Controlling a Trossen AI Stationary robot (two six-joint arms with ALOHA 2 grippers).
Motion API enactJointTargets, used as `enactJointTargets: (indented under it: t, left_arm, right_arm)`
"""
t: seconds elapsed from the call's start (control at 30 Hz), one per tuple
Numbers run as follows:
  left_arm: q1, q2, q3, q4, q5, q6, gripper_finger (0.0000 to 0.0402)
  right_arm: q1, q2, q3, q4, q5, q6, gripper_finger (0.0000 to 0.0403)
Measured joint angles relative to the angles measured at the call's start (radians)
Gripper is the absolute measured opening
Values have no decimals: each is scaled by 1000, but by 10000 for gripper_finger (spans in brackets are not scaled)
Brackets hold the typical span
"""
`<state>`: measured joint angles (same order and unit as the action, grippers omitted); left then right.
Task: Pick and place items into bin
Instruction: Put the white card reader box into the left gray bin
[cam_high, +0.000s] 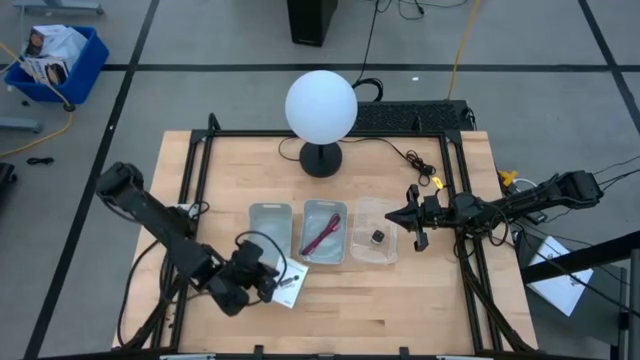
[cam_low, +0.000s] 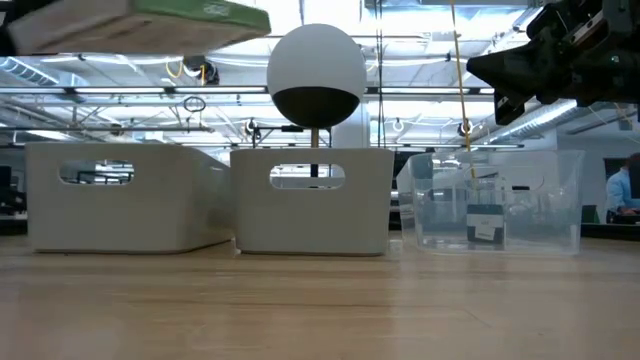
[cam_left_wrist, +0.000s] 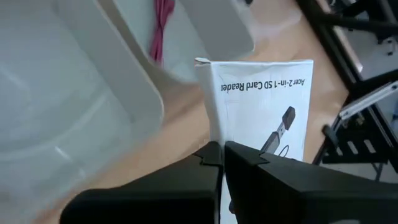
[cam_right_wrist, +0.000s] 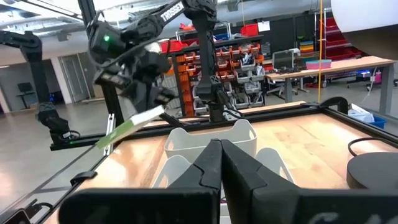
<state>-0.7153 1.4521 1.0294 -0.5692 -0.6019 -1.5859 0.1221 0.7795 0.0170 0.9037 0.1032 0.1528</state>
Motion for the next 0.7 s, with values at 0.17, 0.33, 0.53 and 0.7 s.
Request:
enactJointTargets:
  t: [0.17, 0.33, 0.53, 0.7]
  left_arm:
    - [57, -82, 1, -61, -8, 95, 7]
    - [123, -163, 2, -213, -2, 88, 6]
    - [185, -225, 2, -411, 56, -2, 7]
    - [235, -238, 2, -429, 115, -17, 7]
  right_arm:
    - [0, 0, 0, -1, 0, 0, 0]
    - [0, 0, 0, -1, 0, 0, 0]
    - [0, 0, 0, -4, 0, 0, 0]
    - [0, 0, 0, -4, 0, 11, 0]
